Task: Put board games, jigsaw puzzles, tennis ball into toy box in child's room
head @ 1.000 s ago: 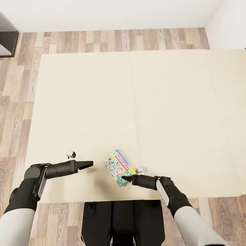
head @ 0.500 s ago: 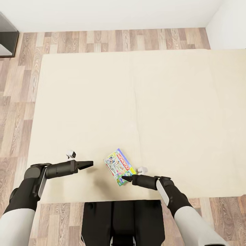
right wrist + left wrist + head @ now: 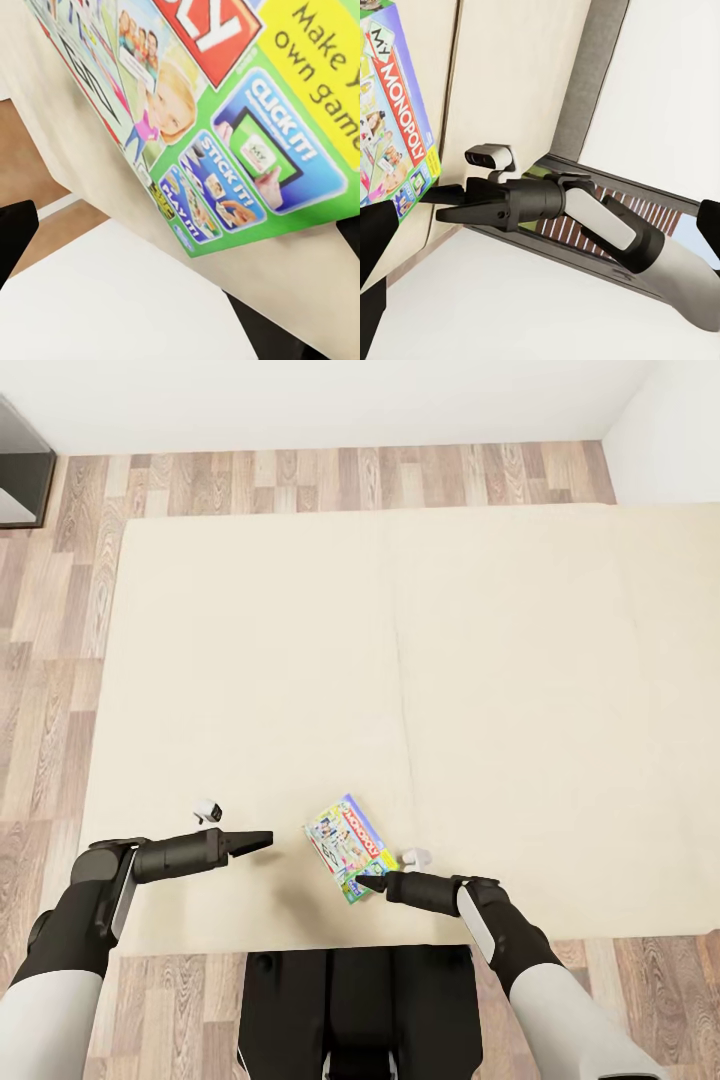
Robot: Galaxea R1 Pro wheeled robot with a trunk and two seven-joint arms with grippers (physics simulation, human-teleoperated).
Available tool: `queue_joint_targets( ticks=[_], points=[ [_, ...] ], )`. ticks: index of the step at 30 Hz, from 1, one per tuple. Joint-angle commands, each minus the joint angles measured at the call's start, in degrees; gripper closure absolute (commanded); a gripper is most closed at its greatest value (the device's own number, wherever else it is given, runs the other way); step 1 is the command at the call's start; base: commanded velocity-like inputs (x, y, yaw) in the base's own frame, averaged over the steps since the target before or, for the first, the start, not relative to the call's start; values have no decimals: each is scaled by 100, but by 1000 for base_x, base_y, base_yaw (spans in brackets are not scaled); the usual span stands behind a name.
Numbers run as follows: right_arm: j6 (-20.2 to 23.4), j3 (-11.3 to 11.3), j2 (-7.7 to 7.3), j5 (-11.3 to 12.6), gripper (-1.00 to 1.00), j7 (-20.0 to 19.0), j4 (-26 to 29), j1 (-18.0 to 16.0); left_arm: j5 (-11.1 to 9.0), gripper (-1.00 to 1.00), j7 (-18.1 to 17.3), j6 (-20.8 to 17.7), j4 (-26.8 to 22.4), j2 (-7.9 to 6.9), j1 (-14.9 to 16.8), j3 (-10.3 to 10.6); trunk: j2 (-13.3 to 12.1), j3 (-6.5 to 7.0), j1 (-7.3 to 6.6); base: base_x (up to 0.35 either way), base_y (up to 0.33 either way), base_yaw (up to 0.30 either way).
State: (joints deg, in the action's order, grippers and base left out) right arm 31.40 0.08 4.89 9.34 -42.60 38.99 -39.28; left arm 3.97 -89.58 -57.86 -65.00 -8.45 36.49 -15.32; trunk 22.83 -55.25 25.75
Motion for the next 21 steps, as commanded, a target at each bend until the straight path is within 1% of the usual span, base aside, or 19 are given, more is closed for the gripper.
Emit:
queue_joint_targets(
  ticks=[1, 21],
  points=[
    [46, 1, 1, 41, -100, 6, 4, -1, 44, -100, -42, -61, -4, 1, 2, -6, 9, -5, 3, 0, 0, 0],
    [42, 3, 2, 41, -100, 6, 4, -1, 42, -100, -42, -60, -3, 1, -1, -6, 9, -5, 3, 0, 0, 0]
  ],
)
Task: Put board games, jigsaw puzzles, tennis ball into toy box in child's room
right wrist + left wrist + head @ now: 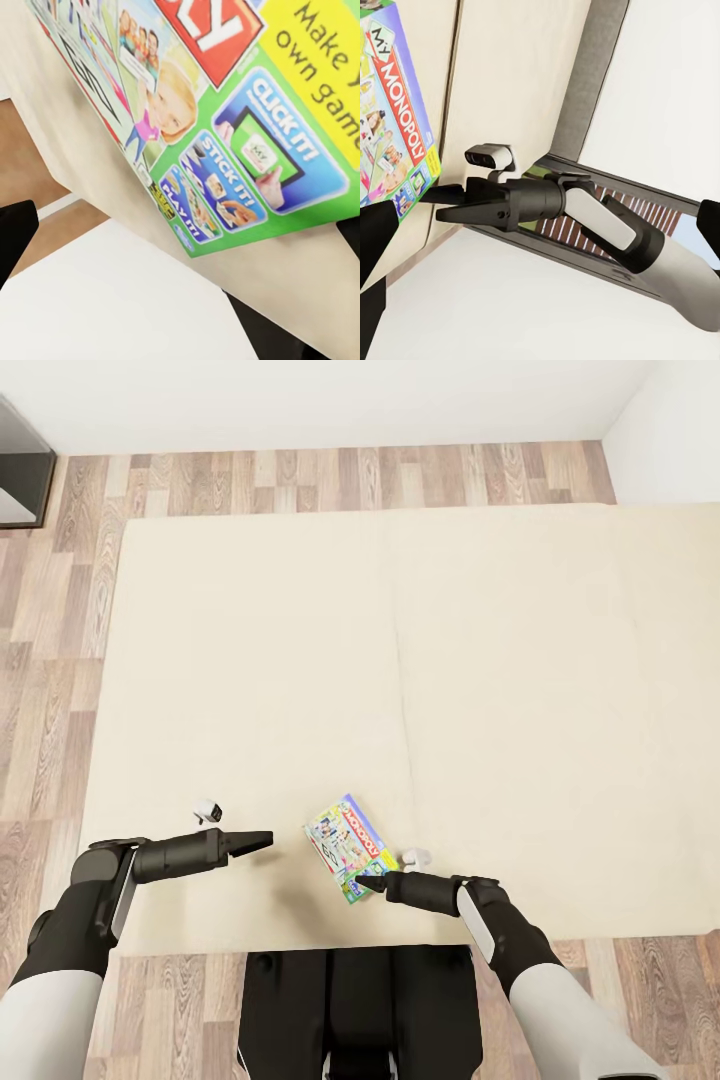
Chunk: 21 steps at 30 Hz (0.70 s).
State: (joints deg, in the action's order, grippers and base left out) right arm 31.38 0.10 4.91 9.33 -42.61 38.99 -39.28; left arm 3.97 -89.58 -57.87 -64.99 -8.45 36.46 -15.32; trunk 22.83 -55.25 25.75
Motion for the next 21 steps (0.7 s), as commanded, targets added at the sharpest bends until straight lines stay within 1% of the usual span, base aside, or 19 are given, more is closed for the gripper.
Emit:
queue_joint_targets(
  ticks=[1, 21],
  points=[
    [44, 2, 0, 43, -100, 7, 4, -1, 42, -100, -42, -60, -3, 1, 3, -6, 9, -5, 3, 0, 0, 0],
    [50, 1, -4, 37, -100, 7, 4, -1, 42, -100, -42, -66, -3, 1, 3, -6, 9, -5, 3, -15, 0, 0]
  ],
)
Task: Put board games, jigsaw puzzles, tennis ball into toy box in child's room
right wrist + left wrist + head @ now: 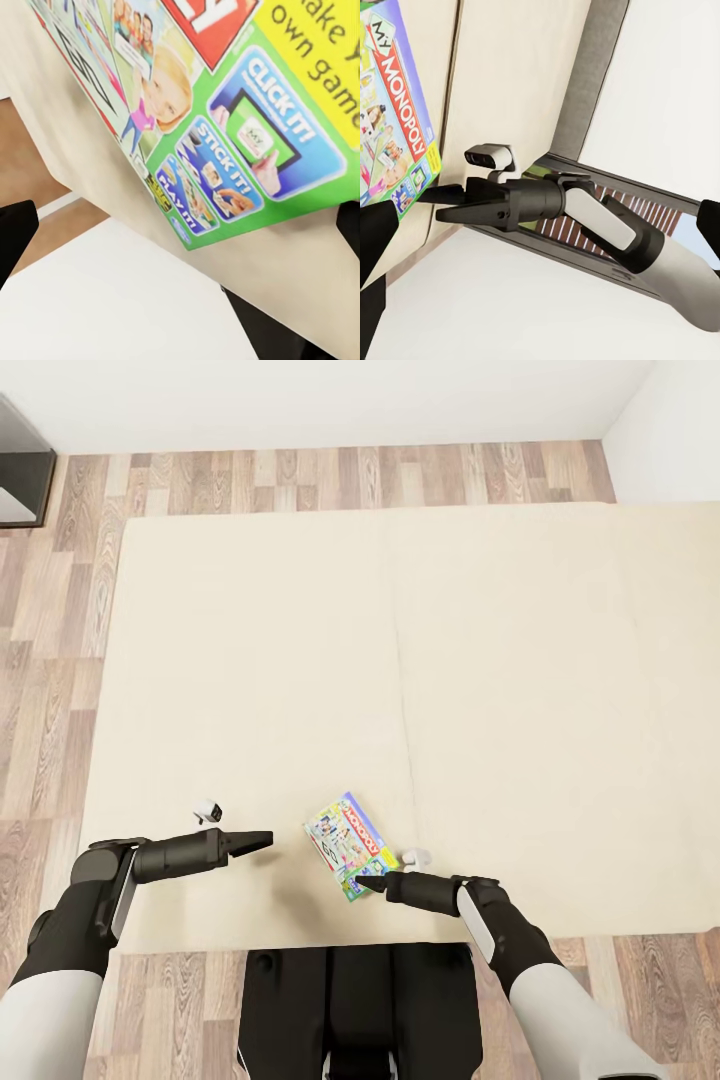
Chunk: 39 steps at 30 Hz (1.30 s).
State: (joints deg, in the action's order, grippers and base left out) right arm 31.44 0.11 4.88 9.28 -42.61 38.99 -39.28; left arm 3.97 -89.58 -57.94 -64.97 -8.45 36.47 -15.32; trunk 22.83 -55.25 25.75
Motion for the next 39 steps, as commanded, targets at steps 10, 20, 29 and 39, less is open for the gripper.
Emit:
queue_joint_targets(
  ticks=[10, 20, 29, 39],
  points=[
    [34, 0, -2, 44, -100, 7, 4, -1, 42, -100, -42, -58, -5, 1, 1, -6, 9, -5, 3, 0, 0, 0],
    [62, -2, -5, 29, -100, 14, 8, -1, 42, -100, -42, -55, -2, 1, 1, -8, 9, -5, 3, 0, 0, 0],
    [681, 5, -18, 2, -100, 16, 44, -9, 49, -100, -42, -51, 2, -3, 2, -8, 9, -5, 3, 0, 0, 0],
    [1349, -1, -98, 11, -100, 1, 102, -16, 56, -100, -42, -47, 2, 1, 1, -6, 9, -5, 3, 0, 0, 0]
  ],
)
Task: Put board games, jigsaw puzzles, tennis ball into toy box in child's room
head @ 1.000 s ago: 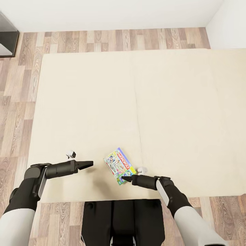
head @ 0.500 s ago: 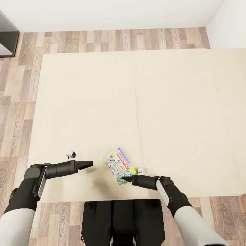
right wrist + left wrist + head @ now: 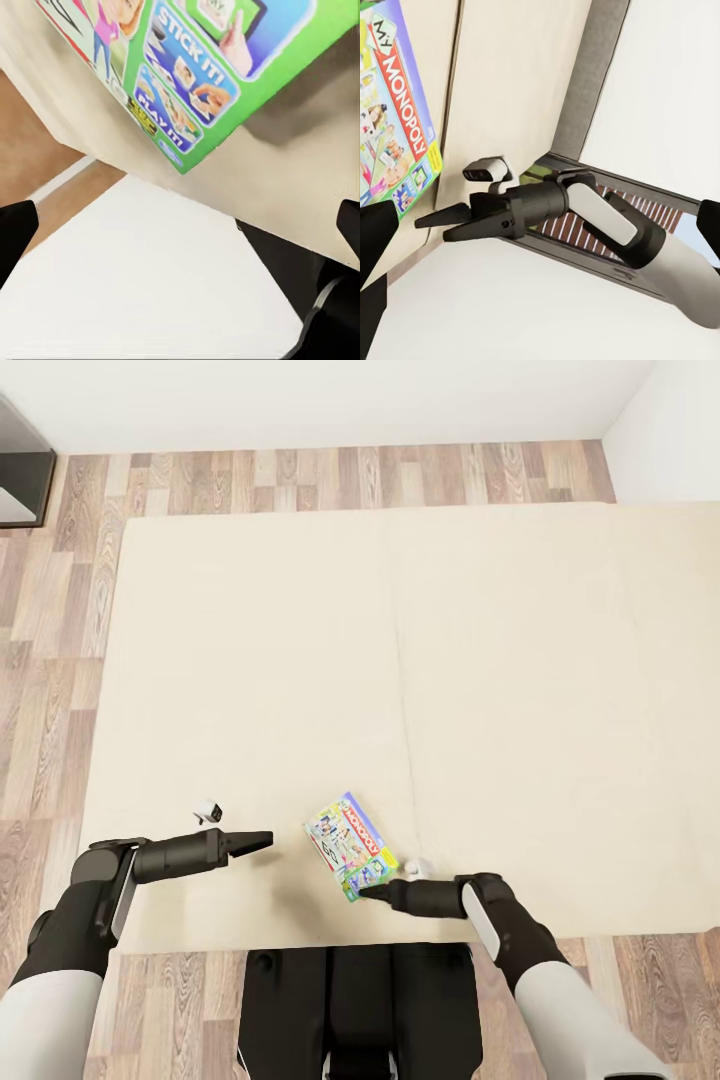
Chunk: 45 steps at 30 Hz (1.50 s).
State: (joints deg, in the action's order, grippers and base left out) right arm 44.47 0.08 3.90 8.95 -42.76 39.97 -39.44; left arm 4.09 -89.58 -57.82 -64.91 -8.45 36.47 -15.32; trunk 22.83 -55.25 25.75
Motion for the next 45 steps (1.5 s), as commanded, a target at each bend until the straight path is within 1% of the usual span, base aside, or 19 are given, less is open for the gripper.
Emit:
queue_joint_targets(
  ticks=[1, 3, 6, 9, 12, 14, 17, 20, 22, 25, 26, 27, 28, 29, 30, 33, 37, 42, 45],
  points=[
    [108, 1, -5, 43, -100, 15, 23, -1, 45, -100, -42, -59, -4, 1, 1, -6, 9, -5, 3, 0, 0, 0],
    [172, 1, -8, 46, -100, 7, 139, 0, 46, -100, -42, -58, -4, 1, 3, -6, 9, -5, 3, 0, 0, 0],
    [340, 0, -14, 57, -100, -1, 582, 2, 47, -100, -42, -58, -4, 1, 1, -6, 9, -5, 3, 0, 0, 0],
    [765, -5, -19, 50, -100, -3, 1145, 17, 47, -100, -42, -57, -4, 1, 1, -6, 9, -5, 3, 0, 0, 0],
    [1166, -8, -16, 38, -100, 2, 1761, 157, 48, -100, -42, -56, -4, 1, 1, -6, 9, -5, 3, 0, 0, 0],
    [1331, -13, -18, 37, -100, 3, 2061, 248, 48, -100, -42, -55, -4, 1, 1, -6, 9, -5, 3, 0, 0, 0],
    [1437, -22, -15, 37, -100, 13, 2329, 302, 48, -100, -42, -55, -4, 1, 3, -6, 9, -5, 3, 0, 0, 0],
    [1433, -26, -7, 31, -100, 36, 2421, 319, 48, -100, -42, -54, -4, -3, 3, -11, 9, -5, 3, 0, 0, 0],
    [1400, -40, 25, 29, -100, 155, 2427, 325, 48, -100, -42, -54, -4, -5, 2, -13, 9, -5, 3, 0, 0, 0],
    [1322, -51, 69, 34, -100, 677, 2423, 329, 48, -100, -42, -56, -4, -7, 4, -14, 9, -5, 3, 0, 0, 0],
    [1292, -50, 81, 35, -100, 982, 2422, 333, 48, -100, -42, -56, -4, -7, 2, -14, 9, -5, 3, 0, 0, 0],
    [1278, -49, 85, 35, -100, 1145, 2421, 331, 48, -100, -42, -57, -4, -7, 2, -14, 9, -5, 3, 0, 0, 0],
    [1246, -49, 91, 61, -100, 1468, 2421, 318, 48, -100, -42, -59, -4, -7, 2, -16, 9, -5, 3, 0, 0, 0],
    [1222, -49, 94, 76, -100, 1619, 2419, 310, 46, -100, -42, -60, -4, -7, 1, -18, 9, -5, 3, 0, 0, 0],
    [1153, -50, 97, 98, -100, 1884, 2416, 292, 43, -100, -42, -61, -4, -9, 1, -21, 9, -5, 3, 0, 0, 0],
    [924, -52, 100, 128, -100, 2300, 2410, 233, 40, -100, -42, -62, -4, -13, 2, -40, 9, -5, 3, 0, 0, 0],
    [674, -42, 109, 136, -100, 2472, 2200, 42, 33, -100, -42, -63, -4, -17, 5, -48, 9, -5, 3, 0, 0, 0],
    [284, -32, 111, 126, -100, 2510, 1766, -166, 38, -100, -42, -63, -4, -24, 2, -49, 9, -5, 3, 0, 0, 0],
    [100, -24, 135, 94, -100, 2515, 1513, -215, 38, -100, -42, -63, -4, -25, 1, -50, 9, -5, 3, 0, 0, 0]
  ],
)
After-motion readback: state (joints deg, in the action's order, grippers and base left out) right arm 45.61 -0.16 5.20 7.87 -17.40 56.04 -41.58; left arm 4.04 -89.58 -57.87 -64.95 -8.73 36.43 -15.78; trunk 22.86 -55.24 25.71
